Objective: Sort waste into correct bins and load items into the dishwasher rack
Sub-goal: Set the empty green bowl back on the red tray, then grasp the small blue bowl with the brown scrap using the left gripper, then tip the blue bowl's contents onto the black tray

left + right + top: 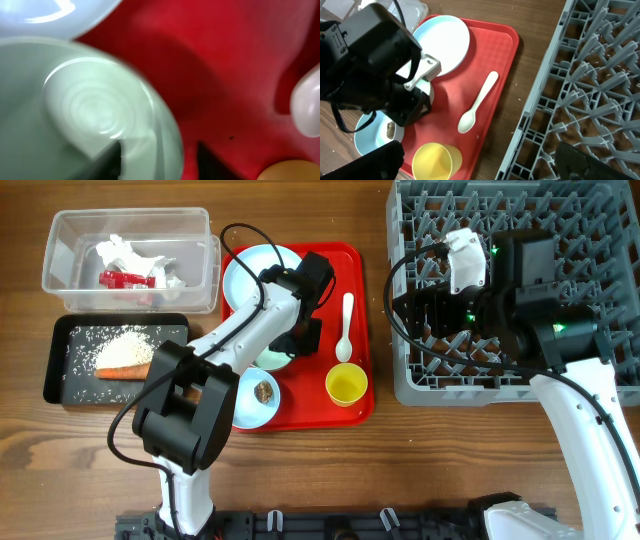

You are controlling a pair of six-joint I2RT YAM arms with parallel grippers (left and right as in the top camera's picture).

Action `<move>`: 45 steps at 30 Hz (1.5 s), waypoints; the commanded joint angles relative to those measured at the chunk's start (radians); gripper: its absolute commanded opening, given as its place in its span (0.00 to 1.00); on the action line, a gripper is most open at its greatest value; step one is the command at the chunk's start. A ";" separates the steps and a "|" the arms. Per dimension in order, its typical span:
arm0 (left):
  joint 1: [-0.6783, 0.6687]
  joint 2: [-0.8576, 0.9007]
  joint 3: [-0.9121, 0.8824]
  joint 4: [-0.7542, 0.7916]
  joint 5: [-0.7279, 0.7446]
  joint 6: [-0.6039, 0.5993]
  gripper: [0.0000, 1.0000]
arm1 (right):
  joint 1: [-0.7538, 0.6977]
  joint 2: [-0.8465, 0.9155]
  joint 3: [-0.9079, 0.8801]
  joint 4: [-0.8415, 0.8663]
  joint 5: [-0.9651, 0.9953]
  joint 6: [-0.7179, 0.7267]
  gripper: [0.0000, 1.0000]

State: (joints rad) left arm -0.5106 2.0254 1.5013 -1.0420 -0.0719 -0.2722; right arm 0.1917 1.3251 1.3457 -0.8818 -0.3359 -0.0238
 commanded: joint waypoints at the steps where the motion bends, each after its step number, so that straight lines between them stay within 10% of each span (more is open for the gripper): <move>1: -0.002 -0.031 0.032 -0.075 -0.016 -0.060 0.55 | 0.000 0.007 0.014 0.009 0.002 0.005 1.00; 7: -0.044 -0.164 0.008 -0.257 -0.016 -0.242 0.57 | 0.000 0.007 0.014 0.007 0.006 -0.002 1.00; 16: -0.159 -0.164 -0.327 -0.047 -0.065 -0.372 0.44 | 0.000 0.007 0.014 0.006 0.005 -0.002 1.00; 20: -0.159 -0.165 -0.362 0.002 -0.065 -0.372 0.04 | 0.000 0.007 0.014 0.003 0.005 -0.002 1.00; 32: -0.064 -0.499 -0.201 -0.177 0.016 -0.254 0.04 | 0.000 0.007 0.014 0.006 0.005 0.000 1.00; 37: 0.307 -0.706 -0.201 -0.130 0.183 -0.076 0.04 | 0.000 0.007 0.014 0.006 0.005 0.000 1.00; 45: 1.042 -0.510 -0.241 0.014 0.946 0.346 0.04 | 0.000 0.007 0.014 0.014 0.005 0.000 1.00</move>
State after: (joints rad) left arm 0.3820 1.4117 1.2797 -1.0344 0.5243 -0.1413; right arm 0.1917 1.3251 1.3457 -0.8768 -0.3355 -0.0238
